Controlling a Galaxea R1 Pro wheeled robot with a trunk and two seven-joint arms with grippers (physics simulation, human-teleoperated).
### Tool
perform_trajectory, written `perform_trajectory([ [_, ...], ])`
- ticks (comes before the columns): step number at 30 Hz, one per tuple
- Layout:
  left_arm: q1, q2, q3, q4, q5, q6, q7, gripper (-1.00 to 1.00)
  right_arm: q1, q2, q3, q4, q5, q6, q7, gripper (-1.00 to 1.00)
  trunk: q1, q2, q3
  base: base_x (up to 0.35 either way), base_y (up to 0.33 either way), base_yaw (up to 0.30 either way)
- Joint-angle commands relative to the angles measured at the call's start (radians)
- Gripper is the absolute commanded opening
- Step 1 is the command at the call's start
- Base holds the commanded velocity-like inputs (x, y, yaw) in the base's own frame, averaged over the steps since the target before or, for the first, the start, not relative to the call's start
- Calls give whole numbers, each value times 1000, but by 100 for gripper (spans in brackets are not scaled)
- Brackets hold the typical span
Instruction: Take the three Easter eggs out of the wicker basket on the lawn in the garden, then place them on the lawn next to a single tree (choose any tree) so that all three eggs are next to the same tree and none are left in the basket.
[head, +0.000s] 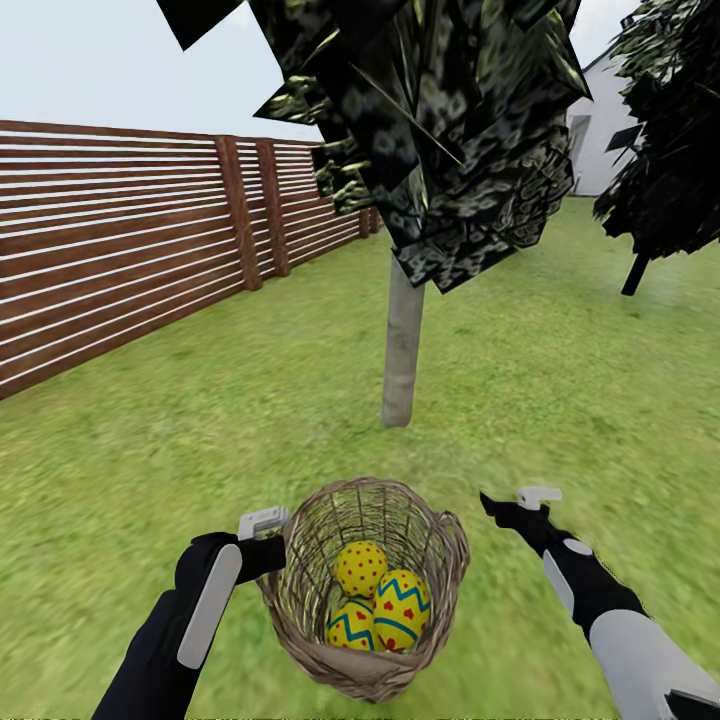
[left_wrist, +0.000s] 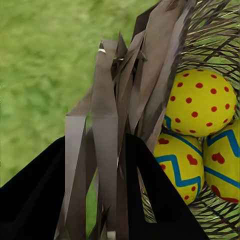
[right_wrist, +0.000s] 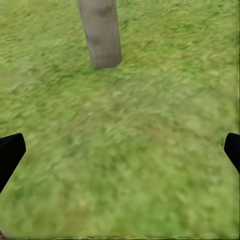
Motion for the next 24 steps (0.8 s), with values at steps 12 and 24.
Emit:
perform_trajectory([
  [12,-1,0,-1,-2,22,-1,10,-100,-1,3,-7,0,8,-12,1,100,46,-85,-55,0,0,0],
  [24,-1,-2,-2,-1,22,2,10,-100,-1,4,-6,7,9,-12,1,100,50,-92,-58,107,25,0],
])
